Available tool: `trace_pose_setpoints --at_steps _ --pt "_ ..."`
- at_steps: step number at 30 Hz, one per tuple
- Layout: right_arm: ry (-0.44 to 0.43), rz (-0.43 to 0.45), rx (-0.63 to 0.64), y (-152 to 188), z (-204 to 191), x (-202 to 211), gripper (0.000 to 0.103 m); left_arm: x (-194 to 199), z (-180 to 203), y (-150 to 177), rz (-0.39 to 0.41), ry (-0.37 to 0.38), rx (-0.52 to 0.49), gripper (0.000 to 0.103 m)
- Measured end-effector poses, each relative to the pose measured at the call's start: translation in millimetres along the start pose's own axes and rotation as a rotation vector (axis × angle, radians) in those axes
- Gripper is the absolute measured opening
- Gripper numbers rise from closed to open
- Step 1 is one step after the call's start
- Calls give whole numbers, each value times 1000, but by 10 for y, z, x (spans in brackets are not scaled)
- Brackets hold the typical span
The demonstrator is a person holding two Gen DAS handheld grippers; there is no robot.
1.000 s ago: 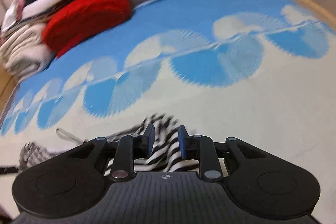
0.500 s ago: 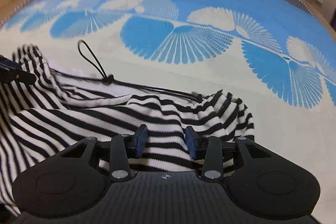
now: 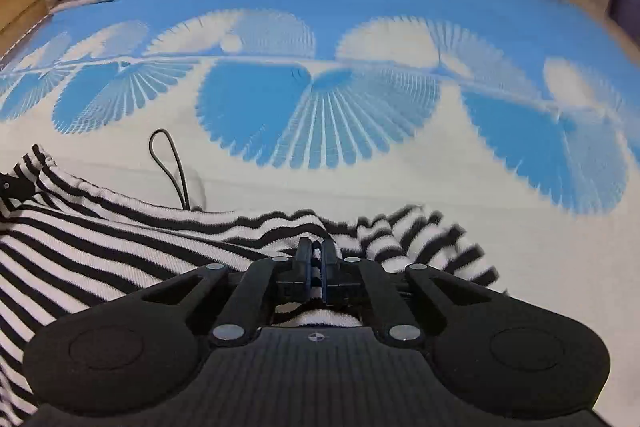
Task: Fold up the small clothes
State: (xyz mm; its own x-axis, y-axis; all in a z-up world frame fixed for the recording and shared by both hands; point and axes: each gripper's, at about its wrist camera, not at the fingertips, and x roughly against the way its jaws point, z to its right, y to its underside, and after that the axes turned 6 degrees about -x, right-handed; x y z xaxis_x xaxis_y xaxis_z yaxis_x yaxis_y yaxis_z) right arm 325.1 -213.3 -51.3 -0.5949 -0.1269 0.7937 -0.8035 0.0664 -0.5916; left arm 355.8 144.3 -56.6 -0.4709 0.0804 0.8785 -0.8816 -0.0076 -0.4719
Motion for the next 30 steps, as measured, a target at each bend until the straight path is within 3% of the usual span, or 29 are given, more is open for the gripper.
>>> trace_pose_setpoints --at_steps 3,4,6,8,10,12,13,16,17,18,19,21,22,24,26,28,30 --pt "-41 122 -68 -107 181 333 22 178 -372 -47 57 95 183 51" --pt "-40 173 -94 -134 268 439 29 212 -472 -62 70 107 232 51" --pt "-12 224 -148 -185 480 531 35 266 -622 -74 76 101 299 51" --pt "27 177 -221 -195 716 475 44 240 -691 -70 54 80 319 51" --pt "54 24 -292 -153 932 260 52 179 -672 -62 16 72 302 56" --pt "81 -154 -313 -47 1027 5 52 86 -590 -58 -28 76 259 60" --pt "84 -170 -310 -14 1026 -30 52 45 -551 -47 -41 73 240 60" --pt "106 -114 -230 -47 893 -22 49 -52 -452 -18 -56 40 186 57" --pt "115 -97 -210 -57 868 -23 29 -66 -427 4 -58 33 166 53" --pt "106 -74 -205 -73 844 0 14 -70 -406 20 -53 31 142 20" --pt "89 -43 -211 -103 834 43 1 -57 -388 20 -38 23 112 4" --pt "89 88 -247 -183 888 229 1 44 -445 -4 46 -42 121 3" --pt "77 159 -270 -228 925 333 0 112 -522 -13 93 -50 161 3" --pt "71 254 -272 -266 937 429 0 129 -614 -2 112 -37 216 3" --pt "99 192 -239 -260 914 268 1 42 -576 27 57 -55 185 5" --pt "117 36 -241 -209 920 16 3 -58 -492 51 -27 -69 122 23" --pt "146 -35 -263 -162 935 -72 10 1 -448 83 -33 -98 86 30"
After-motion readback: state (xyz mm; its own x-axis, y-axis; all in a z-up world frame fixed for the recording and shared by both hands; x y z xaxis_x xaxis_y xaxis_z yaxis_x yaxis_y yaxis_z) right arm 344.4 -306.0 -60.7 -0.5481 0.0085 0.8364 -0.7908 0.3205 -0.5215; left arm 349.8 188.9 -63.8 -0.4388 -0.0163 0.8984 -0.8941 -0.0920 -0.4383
